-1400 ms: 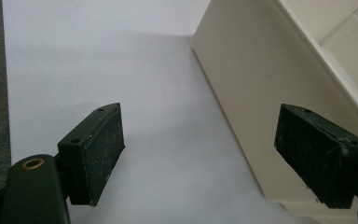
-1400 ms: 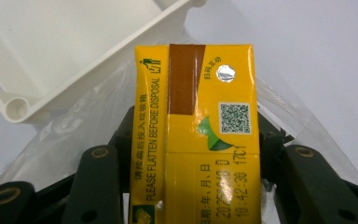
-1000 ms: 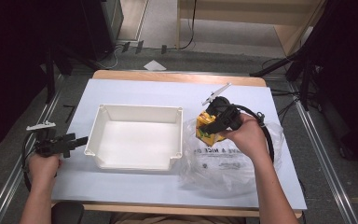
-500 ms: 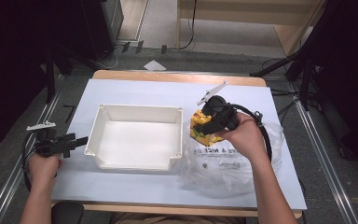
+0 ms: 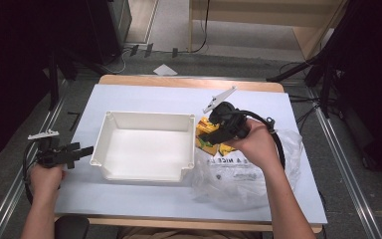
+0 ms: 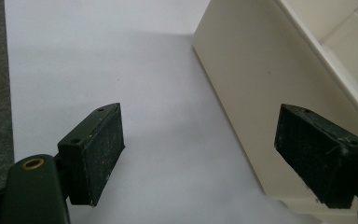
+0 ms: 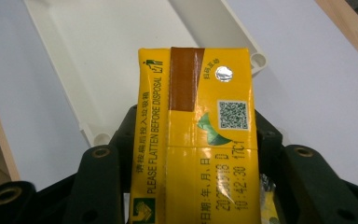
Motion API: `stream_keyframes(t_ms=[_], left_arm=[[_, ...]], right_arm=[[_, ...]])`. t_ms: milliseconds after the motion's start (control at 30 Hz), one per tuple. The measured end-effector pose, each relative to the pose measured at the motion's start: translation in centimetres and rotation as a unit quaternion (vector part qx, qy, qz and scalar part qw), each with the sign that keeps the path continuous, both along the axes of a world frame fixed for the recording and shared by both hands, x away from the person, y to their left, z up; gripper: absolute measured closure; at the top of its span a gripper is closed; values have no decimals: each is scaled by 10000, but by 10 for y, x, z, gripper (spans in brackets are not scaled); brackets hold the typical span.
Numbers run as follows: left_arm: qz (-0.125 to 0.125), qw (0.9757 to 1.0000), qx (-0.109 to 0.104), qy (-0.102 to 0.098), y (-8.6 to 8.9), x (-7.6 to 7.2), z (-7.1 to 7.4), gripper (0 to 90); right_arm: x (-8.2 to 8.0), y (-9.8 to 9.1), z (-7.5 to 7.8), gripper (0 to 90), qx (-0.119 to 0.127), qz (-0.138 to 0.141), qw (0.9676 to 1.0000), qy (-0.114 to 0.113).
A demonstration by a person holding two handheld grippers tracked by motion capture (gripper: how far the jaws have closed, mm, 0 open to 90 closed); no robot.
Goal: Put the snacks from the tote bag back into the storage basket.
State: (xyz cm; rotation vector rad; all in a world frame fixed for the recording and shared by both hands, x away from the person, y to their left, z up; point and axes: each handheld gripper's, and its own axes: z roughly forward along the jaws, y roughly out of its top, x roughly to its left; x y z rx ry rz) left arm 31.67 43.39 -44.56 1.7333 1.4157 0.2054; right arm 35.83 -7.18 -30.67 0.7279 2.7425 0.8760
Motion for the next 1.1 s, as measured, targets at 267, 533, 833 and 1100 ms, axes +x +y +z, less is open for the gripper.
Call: stream_keyframes(t_ms=[267, 533, 833, 1100], left_arm=[[0, 10000, -2, -3, 0, 0, 0, 168], [0, 10000, 8, 1, 0, 0, 0, 168], [13, 10000, -10, 8, 0, 0, -1, 168], [7, 10000, -18, 11, 0, 0, -1, 168]], right_arm=[[-1, 9, 4, 525, 26, 91, 9999, -42], [1, 23, 6, 526, 57, 341, 9994, -46], [7, 33, 5, 525, 57, 574, 9983, 22], [11, 41, 10, 526, 33, 599, 9982, -25]])
